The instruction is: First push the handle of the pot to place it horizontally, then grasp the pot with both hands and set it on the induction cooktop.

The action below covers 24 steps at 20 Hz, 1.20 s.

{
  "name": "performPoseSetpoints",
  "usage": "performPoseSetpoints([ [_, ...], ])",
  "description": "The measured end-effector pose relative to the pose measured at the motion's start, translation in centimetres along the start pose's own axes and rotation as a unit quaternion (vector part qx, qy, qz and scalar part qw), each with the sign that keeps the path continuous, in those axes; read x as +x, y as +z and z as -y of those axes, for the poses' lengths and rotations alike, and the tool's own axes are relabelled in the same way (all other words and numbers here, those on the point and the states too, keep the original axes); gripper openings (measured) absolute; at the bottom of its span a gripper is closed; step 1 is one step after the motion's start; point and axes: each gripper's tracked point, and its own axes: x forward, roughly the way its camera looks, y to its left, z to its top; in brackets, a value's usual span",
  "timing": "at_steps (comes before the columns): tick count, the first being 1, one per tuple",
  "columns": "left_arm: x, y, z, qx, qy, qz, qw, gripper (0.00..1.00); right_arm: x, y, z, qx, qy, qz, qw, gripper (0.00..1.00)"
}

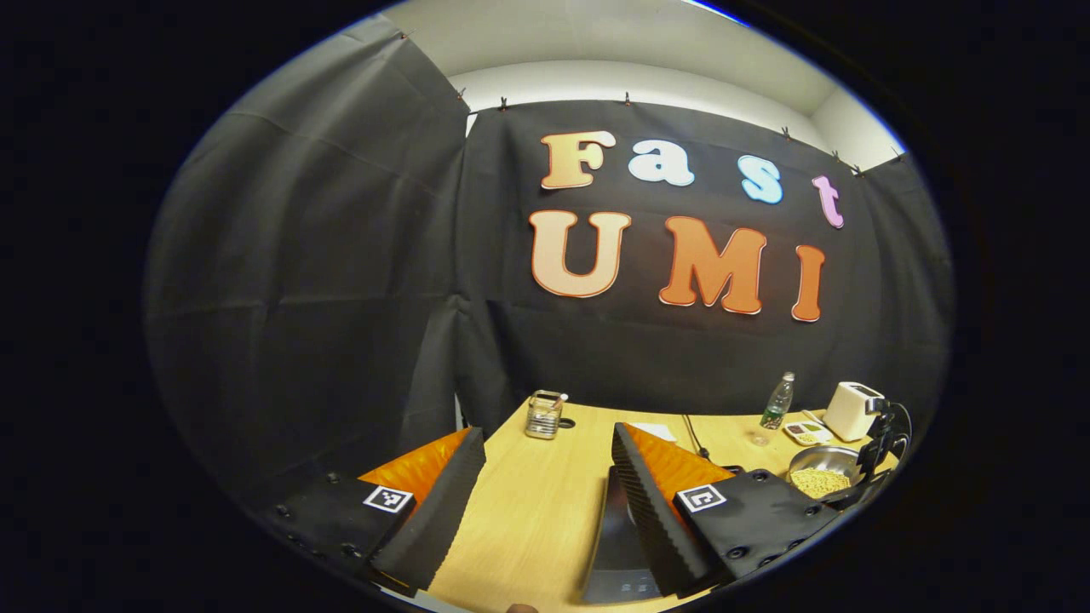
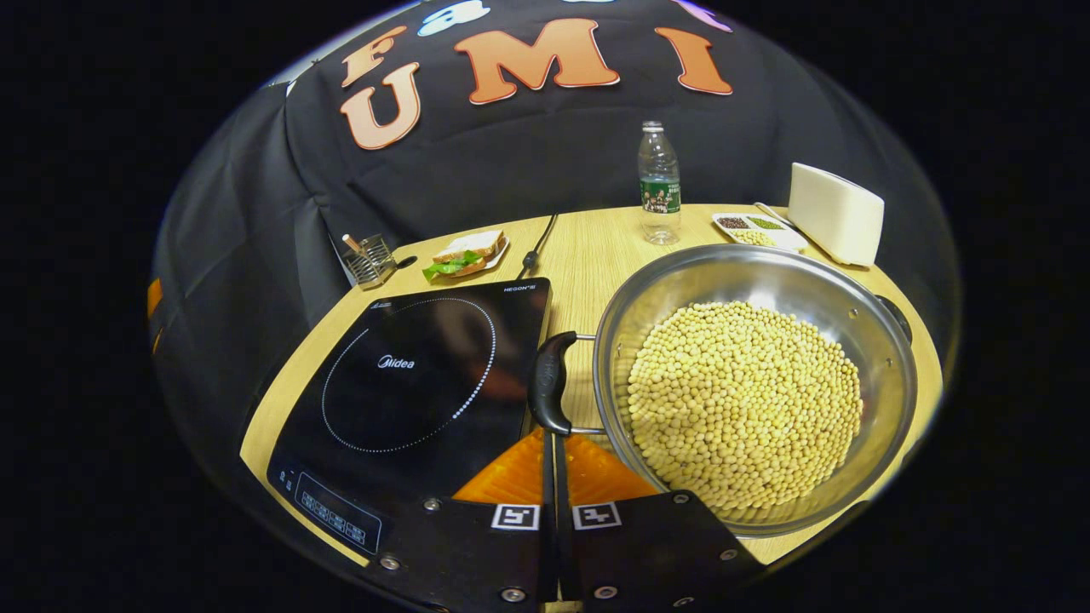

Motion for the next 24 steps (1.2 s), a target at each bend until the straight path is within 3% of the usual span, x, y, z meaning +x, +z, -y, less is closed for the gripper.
performPoseSetpoints([
  [7, -1.3, 1.0, 9.9, 0.002, -0.066, 0.012, 0.998, 0.97, -5.1, 1.9, 1.7, -0.024, 0.031, 0.050, 0.998, 0.00],
  [14, -1.7, -0.8, 20.8, 0.003, -0.140, -0.007, 0.990, 0.97, -8.3, 5.2, 9.2, -0.023, -0.013, 0.110, 0.994, 0.00],
  [16, -1.4, -2.0, 23.3, 0.009, -0.153, -0.022, 0.988, 0.98, -8.9, 5.8, 11.5, -0.017, -0.025, 0.119, 0.992, 0.07],
  [17, -1.3, -2.7, 24.6, 0.012, -0.160, -0.029, 0.987, 0.98, -8.9, 6.0, 12.5, -0.014, -0.031, 0.123, 0.992, 0.00],
  [19, -0.8, -4.1, 27.3, 0.013, -0.177, -0.046, 0.983, 0.97, -9.0, 6.0, 14.3, -0.008, -0.038, 0.121, 0.992, 0.20],
  [23, 0.1, -8.0, 32.1, -0.001, -0.211, -0.099, 0.972, 0.98, -8.7, 6.1, 18.0, -0.002, -0.066, 0.122, 0.990, 0.48],
  [24, 0.4, -8.9, 32.8, -0.001, -0.213, -0.110, 0.971, 0.98, -8.6, 6.3, 18.7, 0.001, -0.070, 0.123, 0.990, 0.51],
])
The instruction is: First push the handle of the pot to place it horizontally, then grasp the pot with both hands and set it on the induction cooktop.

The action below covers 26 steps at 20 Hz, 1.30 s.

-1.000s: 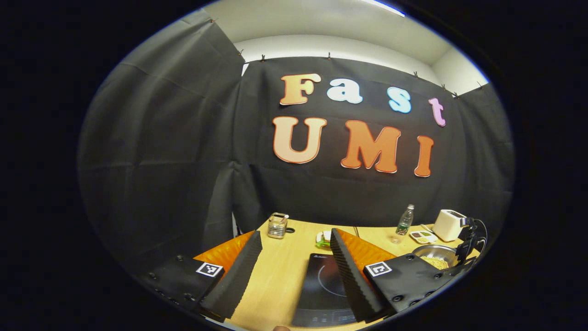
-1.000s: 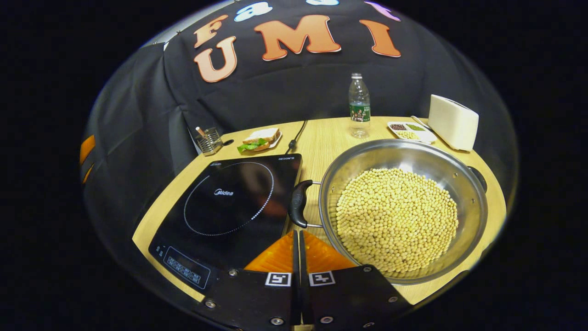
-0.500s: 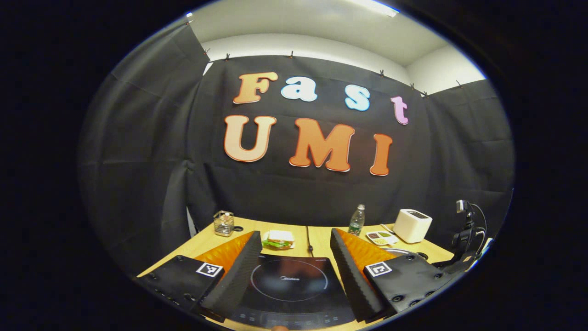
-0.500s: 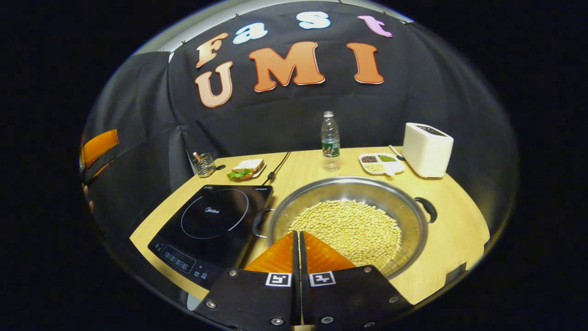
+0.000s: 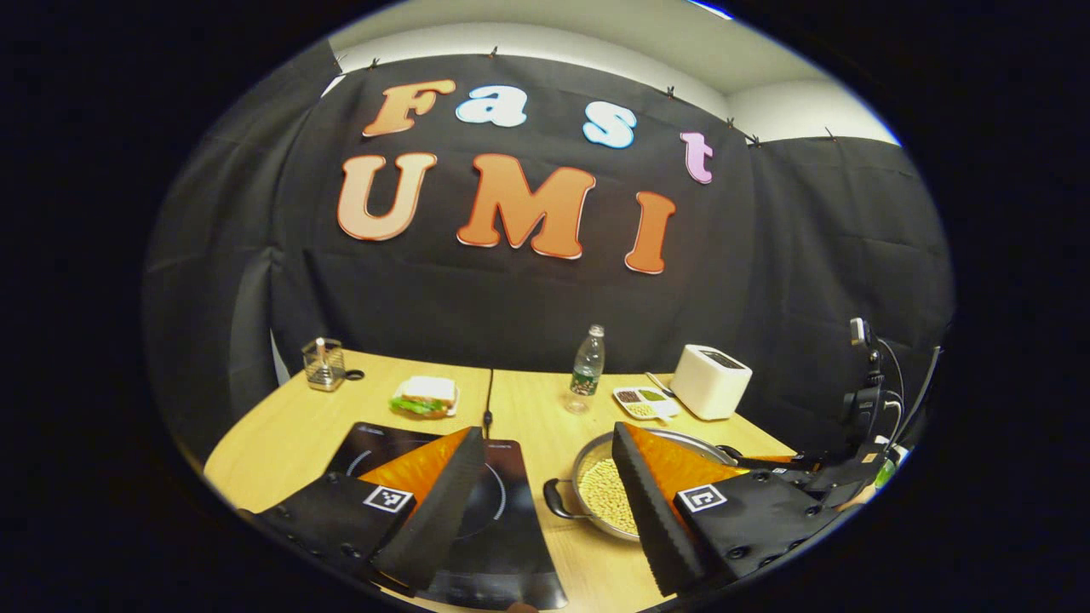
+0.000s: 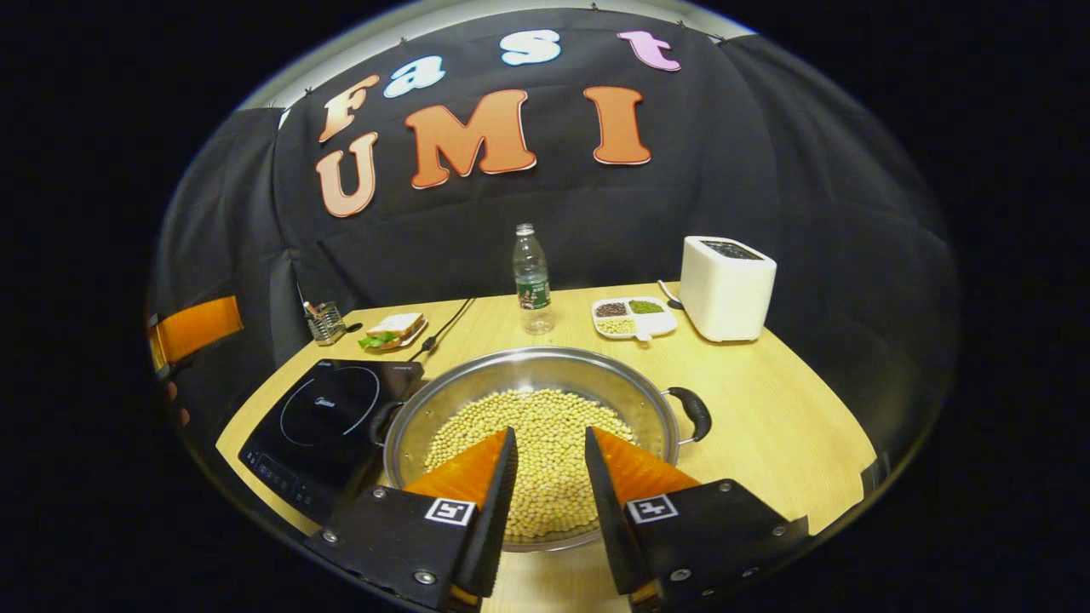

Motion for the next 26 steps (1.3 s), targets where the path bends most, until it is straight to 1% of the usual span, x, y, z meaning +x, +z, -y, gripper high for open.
performPoseSetpoints([
  [1, 0.7, -0.7, 0.4, 0.001, 0.000, -0.011, 1.000, 0.98, 0.1, 0.0, 0.7, 0.001, -0.005, -0.001, 1.000, 0.58],
  [2, 1.3, -1.5, 0.7, 0.004, 0.000, -0.022, 1.000, 0.98, 0.3, 0.1, 1.5, 0.002, -0.011, 0.001, 1.000, 0.60],
  [3, 2.1, -2.2, 1.2, 0.005, -0.002, -0.031, 1.000, 0.98, 0.6, 0.3, 2.3, 0.001, -0.018, 0.004, 1.000, 0.67],
  [4, 2.7, -2.8, 1.5, 0.006, -0.004, -0.040, 0.999, 0.98, 0.9, 0.5, 3.1, 0.002, -0.026, 0.006, 1.000, 0.70],
  [6, 4.1, -4.5, 1.8, 0.010, -0.003, -0.060, 0.998, 0.98, 1.7, 0.7, 4.7, 0.007, -0.041, 0.004, 0.999, 0.78],
  [7, 4.9, -5.2, 1.9, 0.012, -0.003, -0.068, 0.998, 0.99, 2.2, 0.6, 5.4, 0.009, -0.047, 0.002, 0.999, 0.86],
  [9, 6.2, -6.4, 2.2, 0.017, -0.002, -0.083, 0.996, 0.98, 3.2, 0.3, 6.6, 0.009, -0.059, -0.005, 0.998, 0.94],
  [11, 7.6, -7.8, 2.0, 0.021, 0.000, -0.102, 0.995, 0.98, 4.4, -0.1, 7.7, 0.006, -0.070, -0.015, 0.997, 0.94],
  [15, 10.0, -10.3, 1.8, 0.019, 0.002, -0.136, 0.990, 0.98, 6.3, -1.2, 8.9, 0.015, -0.078, -0.041, 0.996, 0.94],
  [19, 11.1, -12.5, 2.3, 0.000, -0.001, -0.172, 0.985, 0.98, 7.8, -2.0, 9.7, 0.020, -0.086, -0.060, 0.994, 0.94],
  [22, 11.4, -13.7, 2.1, 0.000, 0.002, -0.187, 0.982, 0.97, 8.6, -2.7, 9.4, 0.023, -0.082, -0.074, 0.994, 0.95],
  [26, 12.2, -15.3, 2.2, -0.011, 0.000, -0.208, 0.978, 0.99, 8.8, -3.2, 9.3, 0.028, -0.077, -0.085, 0.993, 0.95],
])
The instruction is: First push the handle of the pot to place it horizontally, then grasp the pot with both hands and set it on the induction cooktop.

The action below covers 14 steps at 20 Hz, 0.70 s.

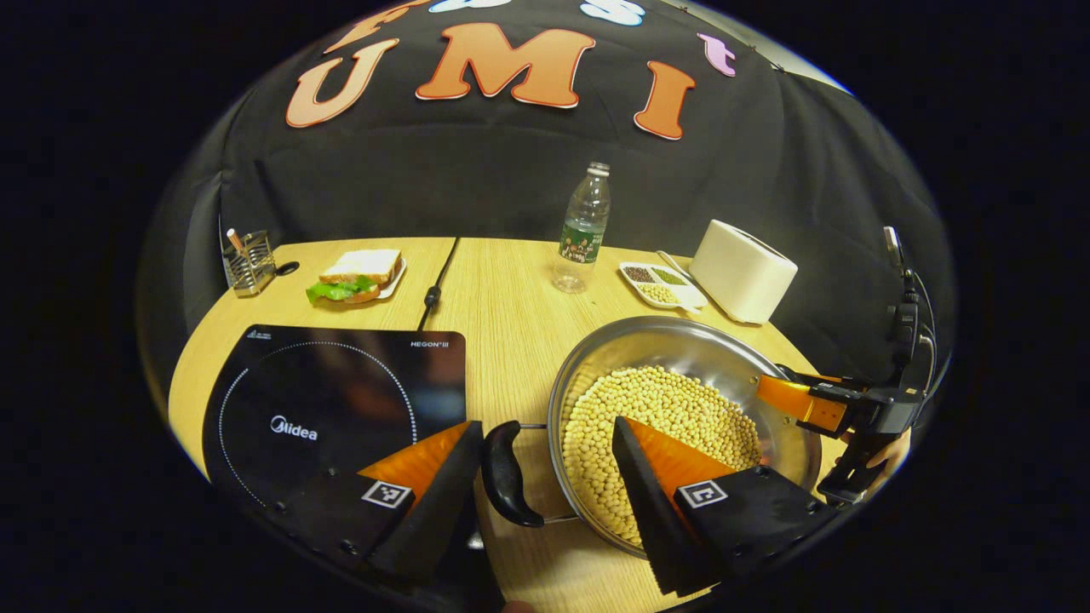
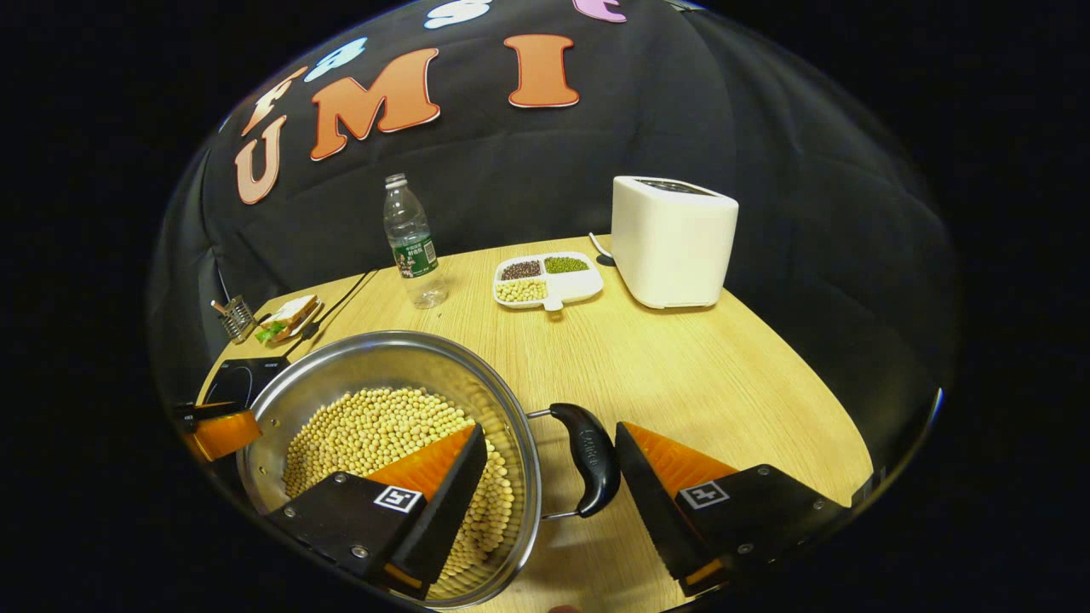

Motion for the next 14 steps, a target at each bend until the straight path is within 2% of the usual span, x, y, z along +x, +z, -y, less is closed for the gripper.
performPoseSetpoints([
  [6, 0.0, -0.9, 0.3, -0.009, 0.000, -0.009, 1.000, 0.98, 0.8, -1.0, -0.3, 0.006, 0.005, -0.021, 1.000, 0.93],
  [8, 0.2, -1.0, 0.3, -0.008, 0.002, -0.009, 1.000, 0.98, 1.2, -1.3, 0.3, 0.001, -0.006, -0.026, 1.000, 0.87],
  [11, 0.3, -1.0, 0.2, -0.011, 0.005, -0.007, 1.000, 0.96, 0.9, -1.4, 0.4, 0.009, 0.013, -0.025, 1.000, 0.69],
  [13, 0.5, -1.1, 0.3, -0.007, 0.009, -0.010, 1.000, 0.95, 0.9, -1.3, 0.3, 0.015, 0.020, -0.022, 0.999, 0.62],
  [14, 0.6, -1.1, 0.3, -0.006, 0.011, -0.011, 1.000, 0.99, 0.9, -1.3, 0.4, 0.015, 0.020, -0.020, 0.999, 0.61],
])
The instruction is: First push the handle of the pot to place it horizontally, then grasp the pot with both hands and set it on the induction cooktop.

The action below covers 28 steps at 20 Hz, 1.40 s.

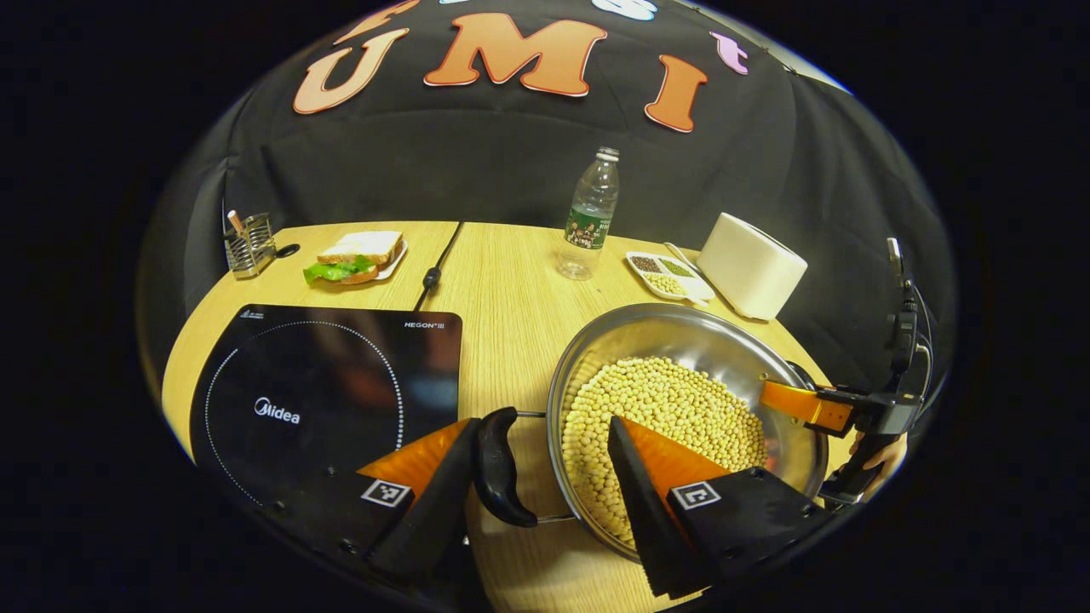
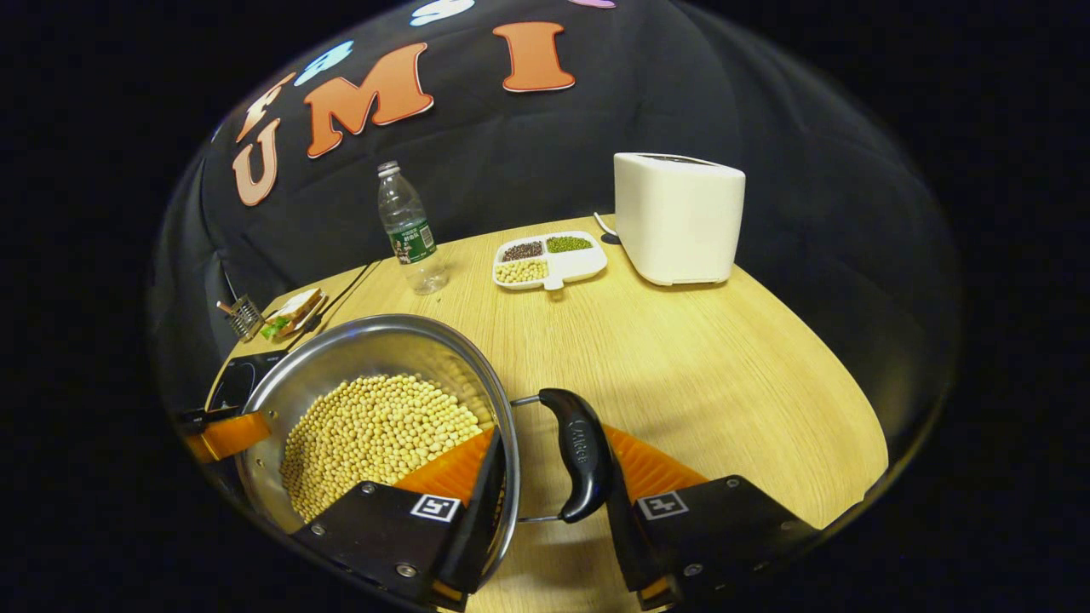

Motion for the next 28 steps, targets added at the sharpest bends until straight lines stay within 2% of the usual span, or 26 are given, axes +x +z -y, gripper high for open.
performPoseSetpoints([
  [1, 0.2, -0.1, 0.1, 0.000, 0.000, -0.002, 1.000, 0.96, 0.0, 0.0, 0.1, -0.005, -0.002, 0.004, 1.000, 0.58],
  [3, 0.6, -0.4, 0.3, 0.006, -0.002, -0.006, 1.000, 0.99, 0.0, 0.0, 0.5, -0.008, -0.006, 0.007, 1.000, 0.58],
  [6, 1.6, -0.7, 0.2, 0.012, 0.009, -0.015, 1.000, 0.94, -0.2, -0.1, 1.2, 0.005, -0.008, 0.006, 1.000, 0.58],
  [7, 2.1, -0.8, -0.2, 0.013, 0.015, -0.027, 0.999, 0.88, -0.1, -0.2, 1.3, 0.007, -0.007, 0.006, 1.000, 0.58],
  [8, 2.3, -0.8, -0.1, 0.010, 0.016, -0.023, 1.000, 0.80, -0.3, -0.1, 1.2, 0.011, -0.005, 0.006, 1.000, 0.58],
  [9, 2.3, -1.0, -0.1, 0.010, 0.023, -0.044, 0.999, 0.71, -0.1, -0.1, 1.2, 0.012, -0.006, 0.006, 1.000, 0.58],
  [12, 2.5, -0.5, 0.0, 0.000, 0.026, -0.033, 0.999, 0.63, -0.2, -0.2, 1.4, 0.044, -0.009, 0.005, 0.999, 0.54],
  [15, 2.4, -0.6, 0.1, -0.005, 0.026, -0.046, 0.999, 0.57, -0.7, -0.5, 1.5, 0.049, -0.014, 0.000, 0.999, 0.52],
  [22, 0.3, 0.0, -0.3, -0.023, 0.017, -0.051, 0.998, 0.57, -2.7, 0.5, 0.3, 0.058, -0.011, 0.004, 0.998, 0.52],
  [28, -3.0, 2.8, -2.6, -0.026, 0.020, -0.027, 0.999, 0.57, -5.4, 2.6, -3.4, 0.057, 0.007, 0.021, 0.998, 0.51],
])
